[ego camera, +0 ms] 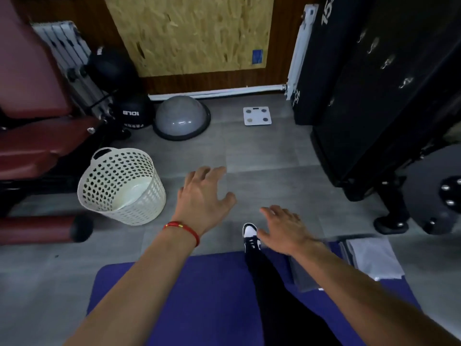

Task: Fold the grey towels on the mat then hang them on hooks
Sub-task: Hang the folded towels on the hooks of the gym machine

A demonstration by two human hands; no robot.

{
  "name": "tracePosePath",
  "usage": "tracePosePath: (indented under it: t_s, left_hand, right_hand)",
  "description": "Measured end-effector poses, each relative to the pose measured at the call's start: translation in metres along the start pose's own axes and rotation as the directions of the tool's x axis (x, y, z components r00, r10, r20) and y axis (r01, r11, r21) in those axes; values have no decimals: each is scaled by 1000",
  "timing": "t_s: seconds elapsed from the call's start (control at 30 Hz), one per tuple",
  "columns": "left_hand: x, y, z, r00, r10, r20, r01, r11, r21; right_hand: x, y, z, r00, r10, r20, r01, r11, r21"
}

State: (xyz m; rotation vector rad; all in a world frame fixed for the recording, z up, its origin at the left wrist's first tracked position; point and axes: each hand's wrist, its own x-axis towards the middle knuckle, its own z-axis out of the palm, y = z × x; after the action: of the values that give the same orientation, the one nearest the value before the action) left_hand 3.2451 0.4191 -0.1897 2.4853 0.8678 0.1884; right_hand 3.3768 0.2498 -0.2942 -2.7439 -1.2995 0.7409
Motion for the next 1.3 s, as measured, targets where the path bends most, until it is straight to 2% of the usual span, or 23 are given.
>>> tracePosePath:
  t_s: [0.17, 0.27, 0.43, 0.57, 0.63, 0.7, 0.8, 0.9, 0.97, 1.03, 1.1, 1.2, 1.3]
  left_hand:
    - [200, -3, 39, 993, -44, 107, 44, 999, 3]
    - [288, 13, 53, 984, -22, 178, 23, 1000, -7]
    - [403, 47, 50, 960, 49, 276, -30, 997, -72]
    - [488, 95, 62, 871, 141, 471, -15, 965, -262]
    - [521, 124, 79, 811, 225, 540, -21, 934, -357]
    - [547, 148, 102, 717, 308, 626, -36, 912, -408]
    - [563, 184, 124, 523, 395, 755, -89, 906, -413]
    - [562, 216, 145, 352, 458, 816, -222, 888, -403]
    - [553, 238, 161, 234, 479, 846, -319, 860, -398]
    - [537, 256, 185, 136, 472, 871, -403, 829, -387]
    - [513, 273, 212, 78, 425, 902, -445, 824, -350]
    - [469, 283, 267, 32, 325, 945, -450, 849, -276]
    - [430, 282, 332, -22, 278, 960, -482, 839, -253]
  right_hand:
    - [194, 26, -34, 992, -13, 126, 10, 1000, 20]
    - [266, 46, -80, 994, 24, 104, -26, 1000, 17]
    - [327, 77, -155, 989, 140, 49, -145, 983, 110]
    - [340, 119, -191, 930, 367, -7, -346, 883, 318]
    - [337, 142, -197, 861, 507, -37, -444, 785, 433]
    - [330, 159, -197, 762, 647, -37, -530, 655, 539]
    - [312, 170, -186, 542, 840, -3, -615, 399, 681]
    - [293, 170, -167, 329, 940, 93, -597, 131, 791]
    - [282, 171, -145, 234, 957, 172, -539, -20, 842]
    - [272, 174, -115, 160, 948, 276, -479, -169, 861]
    - [262, 177, -83, 107, 920, 377, -455, -292, 841]
    - [252, 181, -22, 59, 847, 529, -409, -463, 786]
    - [245, 190, 46, 42, 774, 631, -379, -572, 727]
